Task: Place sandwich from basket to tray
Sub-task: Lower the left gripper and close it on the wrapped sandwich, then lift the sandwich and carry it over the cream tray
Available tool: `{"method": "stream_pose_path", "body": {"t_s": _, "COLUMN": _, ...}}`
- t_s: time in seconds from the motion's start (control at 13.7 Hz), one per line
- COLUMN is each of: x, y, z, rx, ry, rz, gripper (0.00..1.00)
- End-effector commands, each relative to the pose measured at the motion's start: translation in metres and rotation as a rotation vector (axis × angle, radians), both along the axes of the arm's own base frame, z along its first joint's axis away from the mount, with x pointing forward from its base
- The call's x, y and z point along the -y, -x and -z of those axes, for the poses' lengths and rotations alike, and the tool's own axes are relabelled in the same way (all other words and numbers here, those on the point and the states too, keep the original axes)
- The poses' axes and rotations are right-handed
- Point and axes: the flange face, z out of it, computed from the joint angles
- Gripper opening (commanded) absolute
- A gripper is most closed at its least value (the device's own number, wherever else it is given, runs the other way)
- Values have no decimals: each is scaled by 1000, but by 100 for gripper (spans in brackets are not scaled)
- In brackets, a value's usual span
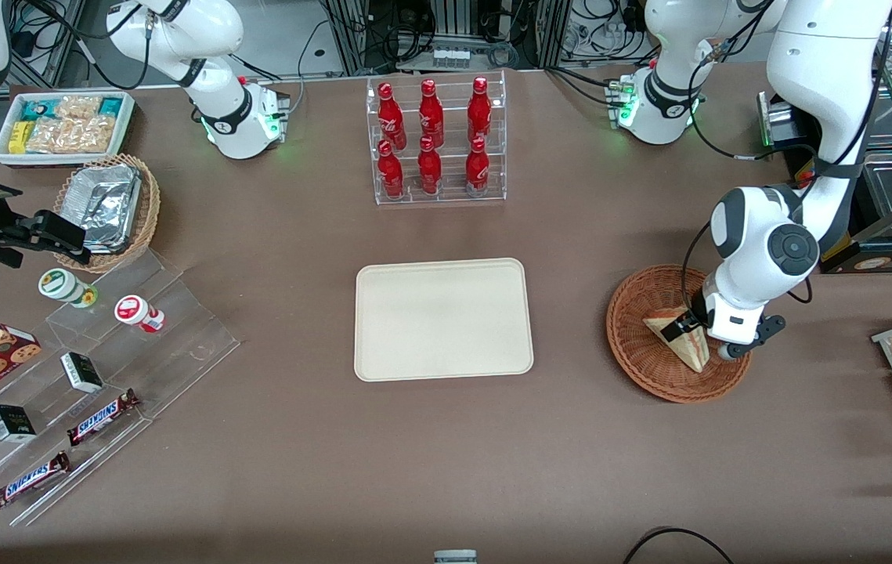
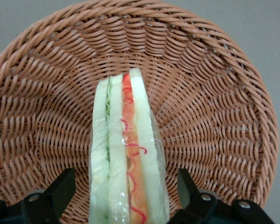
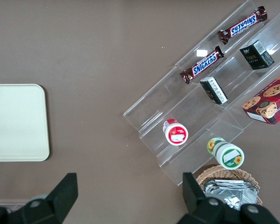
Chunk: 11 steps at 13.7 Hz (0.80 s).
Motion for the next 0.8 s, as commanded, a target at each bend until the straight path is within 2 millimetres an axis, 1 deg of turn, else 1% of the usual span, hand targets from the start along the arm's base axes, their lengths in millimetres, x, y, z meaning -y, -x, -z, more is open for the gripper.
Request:
{"method": "stream_pose_path", "body": {"t_s": 0.0, "x": 5, "y": 0, "z": -2, "rx": 11, "ry": 1, "rz": -15, "gripper": 39}}
{"method": "stream_pose_path", "body": {"t_s": 0.07, "x": 5, "y": 0, "z": -4, "rx": 12, "ry": 1, "rz": -14, "gripper": 27}}
{"method": "stream_pose_path", "body": {"t_s": 0.15, "x": 6, "y": 1, "z": -5, "rx": 7, "ry": 0, "rz": -11, "gripper": 20}}
{"method": "stream_pose_path", "body": {"t_s": 0.29, "x": 6, "y": 2, "z": -15, "rx": -2, "ry": -2, "rz": -10, "gripper": 19}}
{"method": "stream_pose_path", "body": {"t_s": 0.36, "x": 5, "y": 1, "z": -26, "rx": -1, "ry": -4, "rz": -11, "gripper": 19}}
{"method": "stream_pose_path", "body": {"t_s": 0.51, "x": 6, "y": -2, "z": -58, "rx": -2, "ry": -7, "rz": -8, "gripper": 19}}
{"method": "stream_pose_path", "body": {"t_s": 0.58, "x": 10, "y": -4, "z": -82, "rx": -14, "ry": -11, "rz": 0, "gripper": 19}}
{"method": "stream_pose_path", "body": {"t_s": 0.66, "x": 22, "y": -3, "z": -107, "rx": -37, "ry": -14, "rz": 22, "gripper": 20}}
{"method": "stream_pose_path", "body": {"t_s": 0.73, "x": 37, "y": -6, "z": -141, "rx": -70, "ry": -19, "rz": 44, "gripper": 20}}
